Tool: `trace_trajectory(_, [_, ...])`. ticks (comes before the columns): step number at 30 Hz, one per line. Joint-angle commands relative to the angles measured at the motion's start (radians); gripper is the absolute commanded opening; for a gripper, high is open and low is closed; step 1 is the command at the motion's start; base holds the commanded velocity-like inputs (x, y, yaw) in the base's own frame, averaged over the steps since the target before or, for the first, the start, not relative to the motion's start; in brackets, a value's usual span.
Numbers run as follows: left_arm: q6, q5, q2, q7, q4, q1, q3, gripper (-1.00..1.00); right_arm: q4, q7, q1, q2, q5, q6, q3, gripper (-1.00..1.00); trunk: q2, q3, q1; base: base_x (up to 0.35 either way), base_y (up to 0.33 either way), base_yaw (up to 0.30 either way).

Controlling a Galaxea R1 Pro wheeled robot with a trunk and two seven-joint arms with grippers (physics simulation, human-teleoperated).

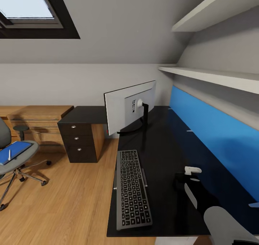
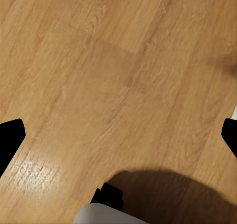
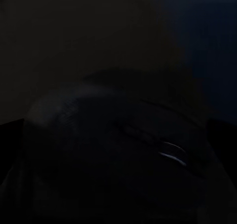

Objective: In the bedroom, organize the workspace by keeping the computer under the desk, ensuring the monitor is on the desk, placing the keyboard on the desk next to the monitor, placing the mouse on the desk next to the keyboard, moving the folder from the swivel chair onto the desk next to the mouse, stacking the notebook on top of the folder with the pen on top of the notebook, and positioning the swivel chair next to the desk.

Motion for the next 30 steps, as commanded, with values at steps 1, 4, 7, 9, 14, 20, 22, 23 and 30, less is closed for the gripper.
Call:
trace_trajectory(1, [0.003,0.009,0.0,0.001,-0.002,0.0,0.001,1.0,0.005,-0.003,0.0,0.0,-0.003,0.011,0.001,-1.0,0.0,-0.001,0.0,0.0,0.0,0.0])
trace_trajectory(4, [0.003,0.009,0.0,0.0,-0.002,0.0,0.001,1.0,0.002,-0.003,0.0,-0.001,-0.003,0.011,0.001,-1.0,0.0,-0.001,0.0,0.0,0.0,0.0])
trace_trajectory(7, [0.003,0.009,0.0,0.0,-0.002,0.0,0.001,1.0,0.001,-0.003,0.0,0.0,-0.003,0.011,0.001,-1.0,0.0,-0.001,0.0,0.0,0.0,0.0])
trace_trajectory(9, [0.003,0.009,0.0,0.0,-0.002,0.0,0.001,1.0,0.0,-0.003,0.001,0.0,-0.003,0.011,0.001,-1.0,0.0,-0.001,0.0,0.0,0.0,0.0])
trace_trajectory(14, [0.002,0.009,0.0,0.0,-0.002,0.0,0.001,1.0,-0.001,-0.003,0.0,0.0,-0.003,0.011,0.001,-1.0,0.0,-0.001,0.0,0.0,0.0,0.0])
trace_trajectory(20, [0.002,0.009,-0.001,0.0,0.0,0.0,0.001,1.0,-0.039,-0.003,0.001,0.0,-0.004,0.016,0.001,-1.0,0.042,0.018,-0.023,0.0,0.0,0.0])
trace_trajectory(22, [0.003,0.009,-0.001,0.001,0.001,0.0,0.001,1.0,-0.097,-0.003,0.002,0.001,-0.005,0.037,0.001,-1.0,0.056,0.024,-0.031,0.0,0.0,0.0])
trace_trajectory(23, [0.003,0.009,-0.001,0.001,0.002,0.0,0.001,1.0,-0.143,-0.003,0.005,0.002,-0.006,0.062,0.001,-1.0,0.063,0.027,-0.034,0.0,0.0,0.0])
trace_trajectory(30, [0.002,0.008,-0.001,0.003,0.026,0.0,0.0,1.0,-0.49,-0.003,0.134,0.062,-0.008,0.254,0.002,-1.0,0.112,0.049,-0.061,0.0,0.0,0.0])
